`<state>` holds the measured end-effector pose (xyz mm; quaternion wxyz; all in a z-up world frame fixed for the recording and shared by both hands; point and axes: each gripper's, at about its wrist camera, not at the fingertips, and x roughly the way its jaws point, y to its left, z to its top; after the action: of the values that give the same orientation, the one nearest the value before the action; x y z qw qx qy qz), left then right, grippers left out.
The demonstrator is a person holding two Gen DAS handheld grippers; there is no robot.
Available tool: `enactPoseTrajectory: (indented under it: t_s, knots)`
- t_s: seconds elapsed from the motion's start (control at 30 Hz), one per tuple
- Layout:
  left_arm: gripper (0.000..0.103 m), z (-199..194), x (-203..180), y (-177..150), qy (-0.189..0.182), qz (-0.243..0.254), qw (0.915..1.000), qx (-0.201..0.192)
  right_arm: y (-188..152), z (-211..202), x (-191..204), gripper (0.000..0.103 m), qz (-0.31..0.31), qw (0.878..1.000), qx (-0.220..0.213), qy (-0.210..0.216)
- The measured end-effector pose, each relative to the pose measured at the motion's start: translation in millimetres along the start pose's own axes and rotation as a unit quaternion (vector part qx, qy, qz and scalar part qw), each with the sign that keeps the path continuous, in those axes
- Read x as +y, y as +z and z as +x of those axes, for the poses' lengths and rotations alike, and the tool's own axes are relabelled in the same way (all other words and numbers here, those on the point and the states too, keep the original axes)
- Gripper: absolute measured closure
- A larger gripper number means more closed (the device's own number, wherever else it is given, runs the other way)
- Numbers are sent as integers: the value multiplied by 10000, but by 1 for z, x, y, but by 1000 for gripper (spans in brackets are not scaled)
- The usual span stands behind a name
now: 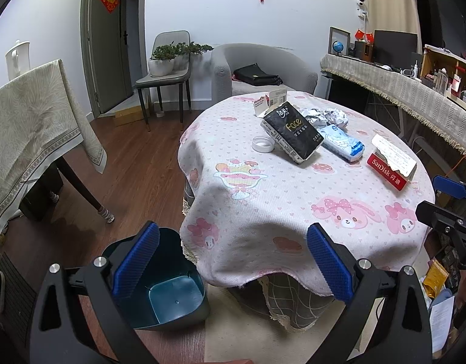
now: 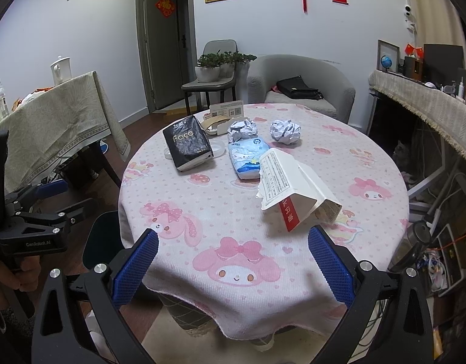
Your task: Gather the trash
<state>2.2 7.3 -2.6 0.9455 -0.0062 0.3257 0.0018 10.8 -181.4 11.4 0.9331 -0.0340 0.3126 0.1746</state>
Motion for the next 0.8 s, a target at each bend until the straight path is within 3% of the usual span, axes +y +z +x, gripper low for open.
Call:
enactPoseTrajectory:
  t_s: [0.8]
  knots:
    - [3,0,-1,0,-11,-2,10000,7,-2,3,-1,3,17,10000,-1,-12]
